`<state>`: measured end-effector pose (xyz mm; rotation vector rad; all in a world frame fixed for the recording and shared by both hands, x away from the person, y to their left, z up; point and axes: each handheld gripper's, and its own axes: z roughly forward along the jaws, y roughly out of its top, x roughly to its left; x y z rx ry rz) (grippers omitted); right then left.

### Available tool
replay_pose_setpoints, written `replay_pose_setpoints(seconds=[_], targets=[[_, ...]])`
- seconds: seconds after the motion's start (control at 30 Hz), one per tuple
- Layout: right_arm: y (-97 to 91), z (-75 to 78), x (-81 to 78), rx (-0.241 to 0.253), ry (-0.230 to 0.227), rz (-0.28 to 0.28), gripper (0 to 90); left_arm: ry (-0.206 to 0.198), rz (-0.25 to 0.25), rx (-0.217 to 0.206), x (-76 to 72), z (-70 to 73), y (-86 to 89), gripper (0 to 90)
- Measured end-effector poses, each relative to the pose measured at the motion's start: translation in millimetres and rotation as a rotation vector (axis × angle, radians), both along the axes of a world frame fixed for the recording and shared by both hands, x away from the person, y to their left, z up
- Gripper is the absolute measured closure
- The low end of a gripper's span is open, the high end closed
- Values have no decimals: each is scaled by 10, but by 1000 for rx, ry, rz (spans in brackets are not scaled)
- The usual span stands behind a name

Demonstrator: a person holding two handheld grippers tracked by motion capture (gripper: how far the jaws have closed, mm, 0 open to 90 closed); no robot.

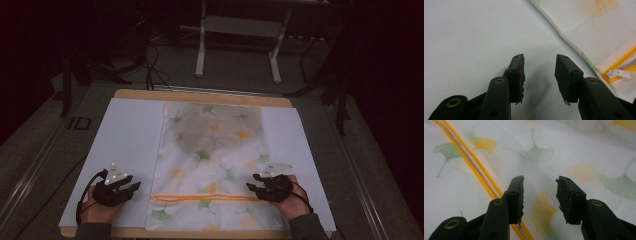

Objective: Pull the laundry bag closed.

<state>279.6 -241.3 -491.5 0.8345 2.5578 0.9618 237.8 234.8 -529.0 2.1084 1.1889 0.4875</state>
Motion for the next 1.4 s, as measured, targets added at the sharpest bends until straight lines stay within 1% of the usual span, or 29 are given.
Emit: replay_pose_setpoints(seconds=[0.07,0.2,0.27,0.33,0.37,0.4,0.5,0.63,0.67,0.7,0.73,0.77,0.8,0.9,0.97,1.0,1.1,1.17,1.2,1.33,1.37,1.4], targets=[[91,9,13,-7,-1,26,570,5,-3,1,3,-3,2,607],[242,20,44,24,17,66,565,8,-3,-3,6,-2,15,606],[317,22,57,16,18,82,561,7,-1,-9,6,-1,16,606],[391,23,64,20,23,99,559,8,-1,-8,5,-1,13,602],[391,23,64,20,23,99,559,8,-1,-8,5,-1,13,594],[465,23,66,11,24,116,550,5,3,-5,7,1,14,576],[584,26,49,2,28,143,551,3,11,-9,1,11,22,556],[729,40,32,1,24,177,554,4,10,-18,-11,21,22,559],[729,40,32,1,24,177,554,4,10,-18,-11,21,22,560],[811,49,25,-1,24,194,554,1,12,-24,-16,27,23,560],[852,53,22,-3,21,203,555,1,12,-28,-16,29,23,561],[852,53,22,-3,21,203,555,1,12,-28,-16,29,23,562],[931,56,17,-1,23,217,560,2,10,-29,-16,30,22,562],[1065,44,21,-7,22,245,573,3,10,-26,-14,30,17,562],[1097,41,19,-7,27,251,573,3,10,-26,-14,30,17,562],[1181,35,13,-13,26,267,589,-1,11,-24,-15,33,21,562],[1296,28,-7,-21,20,284,602,-1,11,-22,-17,34,23,562],[1319,27,-9,-20,19,289,605,0,11,-22,-17,34,23,567],[1388,18,-20,-19,22,296,608,-2,10,-19,-18,36,23,573],[1490,-11,-25,-24,24,312,623,1,5,-18,-16,35,13,583],[1490,-11,-25,-24,24,312,623,1,5,-18,-16,35,13,583],[1547,-30,-25,-29,25,322,640,2,0,-15,-15,35,6,585]])
